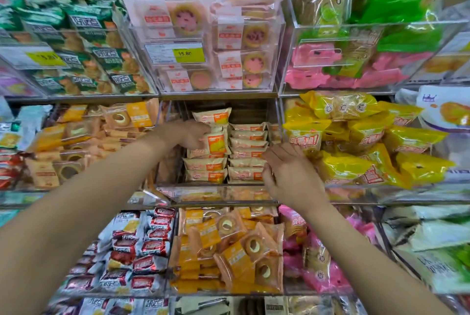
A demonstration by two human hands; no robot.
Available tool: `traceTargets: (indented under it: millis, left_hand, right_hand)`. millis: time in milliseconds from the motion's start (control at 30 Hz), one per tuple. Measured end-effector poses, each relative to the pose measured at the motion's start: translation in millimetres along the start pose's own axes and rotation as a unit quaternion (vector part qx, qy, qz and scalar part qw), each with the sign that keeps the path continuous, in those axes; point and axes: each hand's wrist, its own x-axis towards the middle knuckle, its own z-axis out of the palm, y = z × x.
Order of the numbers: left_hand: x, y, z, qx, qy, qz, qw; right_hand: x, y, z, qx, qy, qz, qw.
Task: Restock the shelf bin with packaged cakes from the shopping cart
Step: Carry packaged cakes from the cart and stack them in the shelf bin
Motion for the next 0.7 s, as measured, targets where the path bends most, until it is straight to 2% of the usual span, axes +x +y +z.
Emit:
traceTargets:
  millis: [100, 267, 333, 533, 700]
  left_hand:
    - [-7.4, -1.2, 2.7, 0.055, 0.004, 0.019, 0.998]
    - [-13.9, 7.1, 8.2, 0.098, 0.092, 0.016, 0.991]
    - [-15.1, 10.9, 9.1, 0.074, 0.103, 0.002, 0.992]
    - [-15.1, 9.0, 12.4, -0.105, 0.048, 0.002, 0.993]
    - [-9.7, 9.0, 16.8, -0.109, 0.089, -0.013, 0.990]
  right_hand:
    - [-1.5, -0.3, -0.6, 0.001, -0.013, 0.002, 1.000]
    - [-0.6, -2.0, -0.3, 0.004, -0.026, 0.020, 0.999]
    - [-0.6, -3.0, -0.9, 0.003, -0.029, 0.023, 0.999]
    - [-1.3, -3.3, -1.9, 0.008, -0.034, 0.020, 0.999]
    - [-1.5, -2.0, -1.4, 0.012, -0.031, 0.014, 0.999]
